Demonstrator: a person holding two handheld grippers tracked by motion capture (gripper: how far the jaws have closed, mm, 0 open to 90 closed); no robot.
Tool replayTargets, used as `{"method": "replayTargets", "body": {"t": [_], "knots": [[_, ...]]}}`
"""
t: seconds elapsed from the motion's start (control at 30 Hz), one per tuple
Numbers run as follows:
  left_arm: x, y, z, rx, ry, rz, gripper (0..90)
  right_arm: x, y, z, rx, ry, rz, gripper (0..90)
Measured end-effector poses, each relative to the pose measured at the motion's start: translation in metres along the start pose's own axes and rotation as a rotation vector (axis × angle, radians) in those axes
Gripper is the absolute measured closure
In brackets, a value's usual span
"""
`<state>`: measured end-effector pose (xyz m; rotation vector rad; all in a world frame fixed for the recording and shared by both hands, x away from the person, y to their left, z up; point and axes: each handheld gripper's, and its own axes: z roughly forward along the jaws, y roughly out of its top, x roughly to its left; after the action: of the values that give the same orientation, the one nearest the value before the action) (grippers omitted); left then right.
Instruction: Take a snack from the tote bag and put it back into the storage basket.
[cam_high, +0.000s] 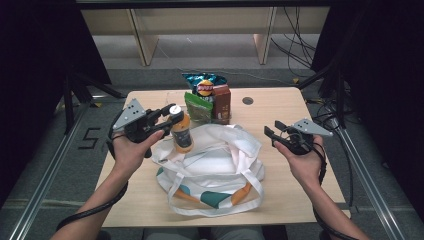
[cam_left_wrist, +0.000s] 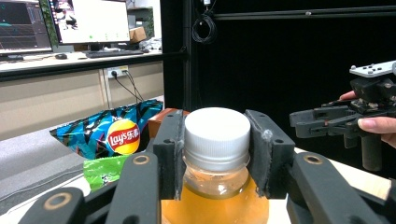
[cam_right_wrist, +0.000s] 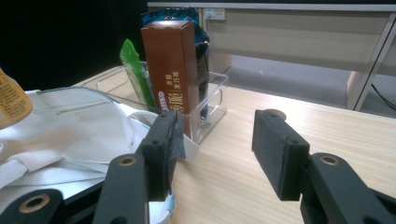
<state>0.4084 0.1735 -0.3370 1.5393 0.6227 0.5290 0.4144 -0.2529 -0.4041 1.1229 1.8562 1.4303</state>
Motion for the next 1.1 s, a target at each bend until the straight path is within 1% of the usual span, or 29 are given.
{"method": "replayTargets", "body": {"t": [0.07,0.1,0.13,0.17,0.33,0.4,0.43,0.47,0.5,0.57,0.73,0.77,0.9,0.97,1.0,1.03,1.1], "knots": [[0.000,0.001,0.001,0.003,0.000,0.004,58.9,-0.001,0.000,0.001,-0.010,0.008,-0.009,51.1],[0.001,0.001,0.001,0.003,0.000,0.005,58.9,-0.001,0.000,0.001,-0.006,0.005,-0.009,51.0],[0.001,0.001,0.001,0.003,0.001,0.005,58.9,0.000,-0.001,0.001,0.003,-0.002,0.000,51.0],[0.002,0.002,0.001,0.002,0.002,0.004,58.9,-0.001,-0.001,0.002,-0.001,0.004,-0.011,51.0],[0.003,0.005,0.002,-0.005,0.002,0.006,58.9,-0.001,-0.001,0.001,-0.009,-0.006,-0.016,50.9],[0.004,0.007,0.002,-0.006,0.000,0.011,58.9,0.001,-0.003,0.001,0.007,-0.004,0.012,50.9],[0.004,0.008,0.002,-0.008,0.000,0.011,58.9,0.001,-0.003,0.001,0.008,-0.004,0.005,50.8],[0.004,0.009,0.003,-0.010,-0.001,0.011,58.9,0.000,-0.004,0.002,-0.005,0.005,0.000,50.8],[0.004,0.010,0.003,-0.012,-0.003,0.014,58.9,0.002,-0.004,0.002,-0.002,0.001,0.011,50.6],[0.005,0.011,0.003,-0.013,-0.002,0.014,58.9,0.002,-0.004,0.002,0.005,-0.004,0.013,50.4],[0.006,0.013,0.004,-0.017,0.001,0.013,58.9,0.001,-0.005,0.003,0.005,-0.007,0.009,50.4],[0.007,0.014,0.004,-0.018,0.000,0.015,58.9,-0.001,-0.005,0.003,-0.008,-0.011,-0.023,50.4],[0.008,0.018,0.004,-0.025,0.001,0.016,58.9,-0.001,-0.005,0.003,-0.004,-0.002,-0.011,50.4],[0.008,0.020,0.005,-0.023,0.000,0.019,58.9,-0.002,-0.004,0.003,-0.006,-0.011,-0.018,50.4],[0.008,0.020,0.005,-0.023,0.001,0.022,58.9,-0.002,-0.004,0.003,-0.003,-0.008,-0.014,50.4],[0.009,0.021,0.005,-0.021,0.000,0.027,58.9,0.000,-0.004,0.002,0.007,-0.009,0.007,50.4],[0.009,0.023,0.006,-0.022,-0.001,0.023,58.9,-0.002,-0.004,0.002,0.003,-0.007,-0.013,50.4]]}}
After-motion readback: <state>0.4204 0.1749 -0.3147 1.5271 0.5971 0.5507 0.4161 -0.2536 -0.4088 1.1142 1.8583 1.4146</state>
